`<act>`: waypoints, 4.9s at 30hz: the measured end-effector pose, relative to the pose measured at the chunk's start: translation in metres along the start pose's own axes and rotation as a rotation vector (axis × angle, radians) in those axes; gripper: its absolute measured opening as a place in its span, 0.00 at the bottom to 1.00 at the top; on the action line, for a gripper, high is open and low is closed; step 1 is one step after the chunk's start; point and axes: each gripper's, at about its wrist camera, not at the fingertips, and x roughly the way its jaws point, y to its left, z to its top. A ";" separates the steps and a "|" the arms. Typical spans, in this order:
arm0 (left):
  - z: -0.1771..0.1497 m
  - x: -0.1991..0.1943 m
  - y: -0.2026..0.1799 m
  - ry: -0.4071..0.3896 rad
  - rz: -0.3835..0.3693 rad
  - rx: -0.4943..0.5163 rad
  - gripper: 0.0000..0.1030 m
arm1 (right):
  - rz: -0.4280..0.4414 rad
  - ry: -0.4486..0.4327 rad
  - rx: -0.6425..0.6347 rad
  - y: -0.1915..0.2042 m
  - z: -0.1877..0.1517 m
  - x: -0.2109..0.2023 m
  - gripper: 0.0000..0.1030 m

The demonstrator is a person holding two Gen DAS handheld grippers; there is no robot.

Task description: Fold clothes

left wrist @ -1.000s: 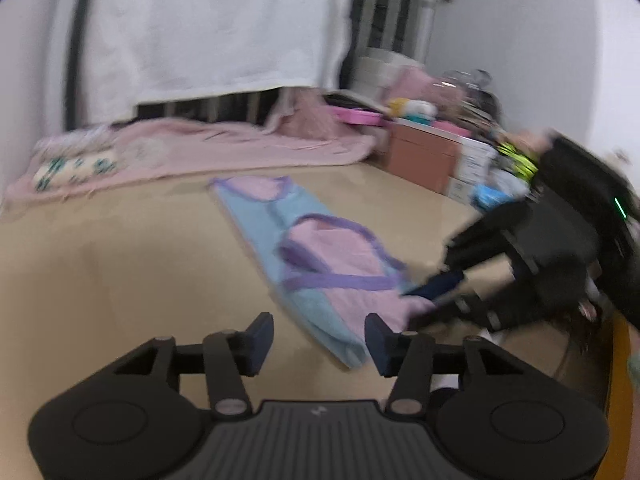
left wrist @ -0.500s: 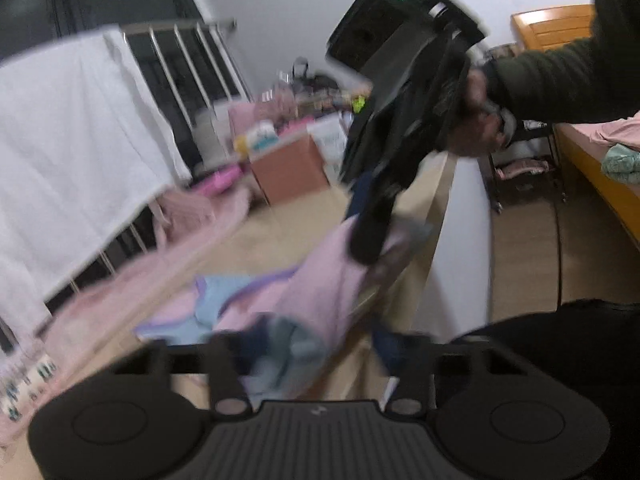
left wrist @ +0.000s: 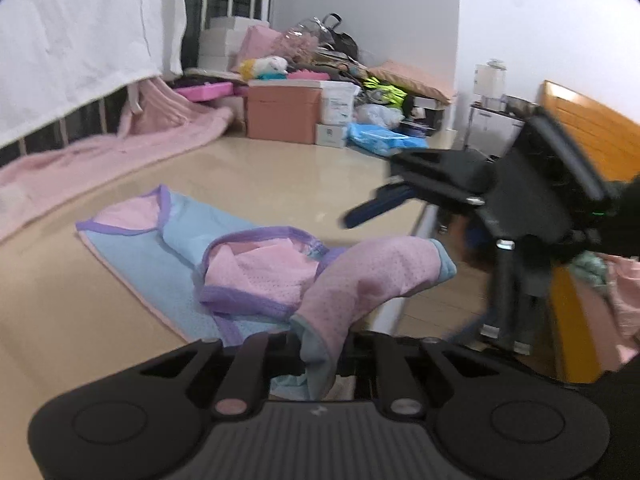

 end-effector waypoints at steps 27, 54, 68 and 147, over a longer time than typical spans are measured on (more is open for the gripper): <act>0.011 0.023 0.122 -0.089 0.035 -0.762 0.25 | 0.081 0.083 1.228 -0.162 -0.042 0.040 0.33; 0.032 0.037 0.026 -0.079 0.474 -0.456 0.17 | -0.218 0.169 0.932 -0.127 -0.006 0.056 0.12; 0.031 0.042 0.080 -0.100 0.398 -0.705 0.12 | -0.210 0.182 1.095 -0.148 -0.025 0.059 0.26; -0.023 -0.036 -0.007 -0.076 0.488 -0.627 0.14 | -0.020 0.278 0.695 -0.102 0.013 -0.026 0.10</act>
